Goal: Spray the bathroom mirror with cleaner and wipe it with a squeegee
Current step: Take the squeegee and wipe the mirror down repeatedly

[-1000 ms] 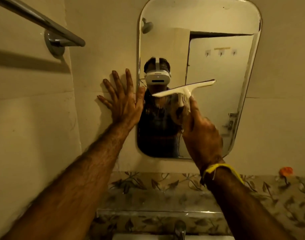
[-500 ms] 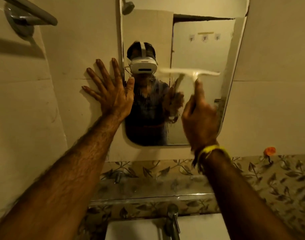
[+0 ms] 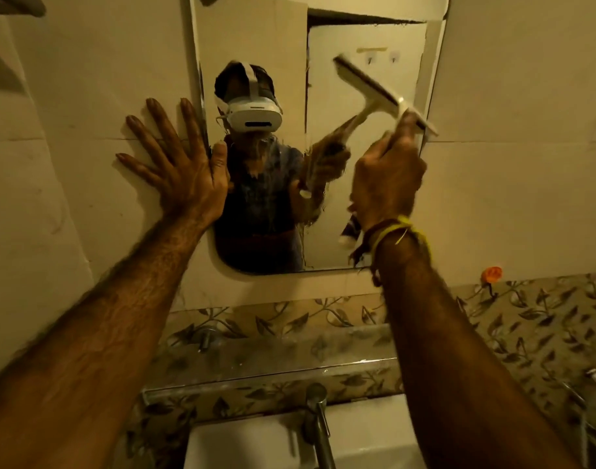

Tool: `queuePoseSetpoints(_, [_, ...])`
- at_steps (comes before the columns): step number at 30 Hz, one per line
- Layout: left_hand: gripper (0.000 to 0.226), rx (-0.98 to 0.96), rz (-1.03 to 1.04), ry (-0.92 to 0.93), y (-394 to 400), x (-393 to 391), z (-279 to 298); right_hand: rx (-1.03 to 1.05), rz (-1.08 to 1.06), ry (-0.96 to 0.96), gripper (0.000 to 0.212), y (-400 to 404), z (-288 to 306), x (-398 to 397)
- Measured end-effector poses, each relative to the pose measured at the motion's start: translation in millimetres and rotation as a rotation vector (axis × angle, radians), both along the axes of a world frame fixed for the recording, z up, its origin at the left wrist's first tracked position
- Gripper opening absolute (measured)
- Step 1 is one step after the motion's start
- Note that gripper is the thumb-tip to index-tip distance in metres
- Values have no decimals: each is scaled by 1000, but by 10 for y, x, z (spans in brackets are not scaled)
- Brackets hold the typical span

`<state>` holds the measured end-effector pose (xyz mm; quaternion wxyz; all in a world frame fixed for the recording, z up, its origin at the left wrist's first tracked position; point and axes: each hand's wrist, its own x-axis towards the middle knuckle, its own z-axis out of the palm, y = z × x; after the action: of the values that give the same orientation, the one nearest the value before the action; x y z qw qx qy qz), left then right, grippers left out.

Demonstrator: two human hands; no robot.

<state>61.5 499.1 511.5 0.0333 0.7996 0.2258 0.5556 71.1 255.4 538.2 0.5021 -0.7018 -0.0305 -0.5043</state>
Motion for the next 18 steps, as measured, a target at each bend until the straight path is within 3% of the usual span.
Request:
queuePoseSetpoints(3, [73, -1, -3, 25, -6, -26, -2, 27, -25, 35, 50, 33, 60, -13])
queuePoseSetpoints(8, [75, -5, -22, 100, -26, -97, -8, -188, 140, 40, 56, 493, -747, -497])
queuePoseSetpoints(14, [74, 22, -111, 200, 37, -265, 30, -25, 128, 2, 55, 442, -119, -310])
queuePoseSetpoints(18, [70, 6, -194, 241, 53, -336, 55, -172, 180, 98, 57, 630, -577, -600])
